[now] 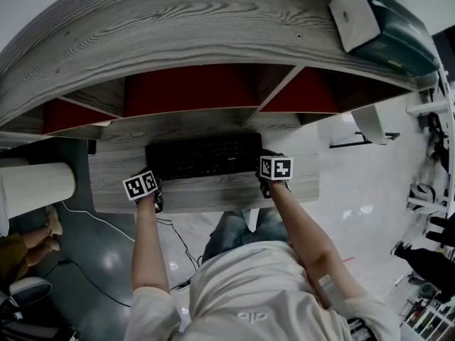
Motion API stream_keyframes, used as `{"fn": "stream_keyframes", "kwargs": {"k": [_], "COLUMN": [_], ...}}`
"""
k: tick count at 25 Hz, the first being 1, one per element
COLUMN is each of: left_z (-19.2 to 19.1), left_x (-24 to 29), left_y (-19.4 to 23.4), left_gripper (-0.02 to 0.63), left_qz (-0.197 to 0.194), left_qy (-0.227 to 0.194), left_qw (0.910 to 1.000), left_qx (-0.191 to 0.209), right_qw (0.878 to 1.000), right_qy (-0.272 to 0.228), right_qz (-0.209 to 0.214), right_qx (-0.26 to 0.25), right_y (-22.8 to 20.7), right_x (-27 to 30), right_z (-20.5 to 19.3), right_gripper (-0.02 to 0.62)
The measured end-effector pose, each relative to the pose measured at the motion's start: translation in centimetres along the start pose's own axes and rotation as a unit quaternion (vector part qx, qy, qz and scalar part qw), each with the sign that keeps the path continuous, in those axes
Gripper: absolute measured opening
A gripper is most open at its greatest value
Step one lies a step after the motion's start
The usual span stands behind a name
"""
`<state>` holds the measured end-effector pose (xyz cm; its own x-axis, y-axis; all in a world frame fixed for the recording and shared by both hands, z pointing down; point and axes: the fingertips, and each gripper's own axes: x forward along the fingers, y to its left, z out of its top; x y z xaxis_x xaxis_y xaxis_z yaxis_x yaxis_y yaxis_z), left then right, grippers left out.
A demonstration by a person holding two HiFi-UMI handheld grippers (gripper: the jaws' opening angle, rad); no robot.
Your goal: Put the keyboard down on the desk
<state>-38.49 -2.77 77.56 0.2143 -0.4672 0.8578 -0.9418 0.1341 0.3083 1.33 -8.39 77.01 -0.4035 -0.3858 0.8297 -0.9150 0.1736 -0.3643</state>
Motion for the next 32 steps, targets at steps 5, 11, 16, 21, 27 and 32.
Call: {"fn": "stream_keyframes", "kwargs": {"k": [5, 11, 16, 21, 27, 32], "left_z": [0.0, 0.1, 0.9, 2.0, 3.8, 4.5], "left_x": [0.0, -1.5, -4.9, -9.0, -14.3, -18.3], "left_y": [0.0, -0.6, -2.7, -7.7, -15.6, -23.1], "left_gripper": [0.333, 0.333, 0.186, 0.018, 0.015, 0.015], "left_qz": [0.000, 0.004, 0.005, -0.027, -0.088, -0.116], "left_qy": [-0.008, -0.028, -0.073, -0.135, -0.206, -0.249], "left_qw": [1.0000, 0.9994, 0.9973, 0.9905, 0.9740, 0.9583], "left_qx": [-0.006, -0.022, -0.009, 0.008, 0.033, 0.079], "right_qw": [1.000, 0.998, 0.994, 0.987, 0.977, 0.962], "right_qy": [-0.004, -0.047, -0.065, -0.083, -0.106, -0.139], "right_qz": [-0.005, 0.003, 0.043, 0.079, 0.120, 0.145], "right_qx": [-0.012, -0.035, -0.070, -0.110, -0.139, -0.183], "right_y": [0.1, 1.2, 3.2, 4.6, 5.6, 6.0], "right_x": [-0.3, -2.5, -5.3, -9.2, -14.4, -19.2], "right_z": [0.6, 3.1, 4.6, 5.8, 7.5, 9.3], "right_gripper": [0.219, 0.188, 0.138, 0.074, 0.036, 0.031]}}
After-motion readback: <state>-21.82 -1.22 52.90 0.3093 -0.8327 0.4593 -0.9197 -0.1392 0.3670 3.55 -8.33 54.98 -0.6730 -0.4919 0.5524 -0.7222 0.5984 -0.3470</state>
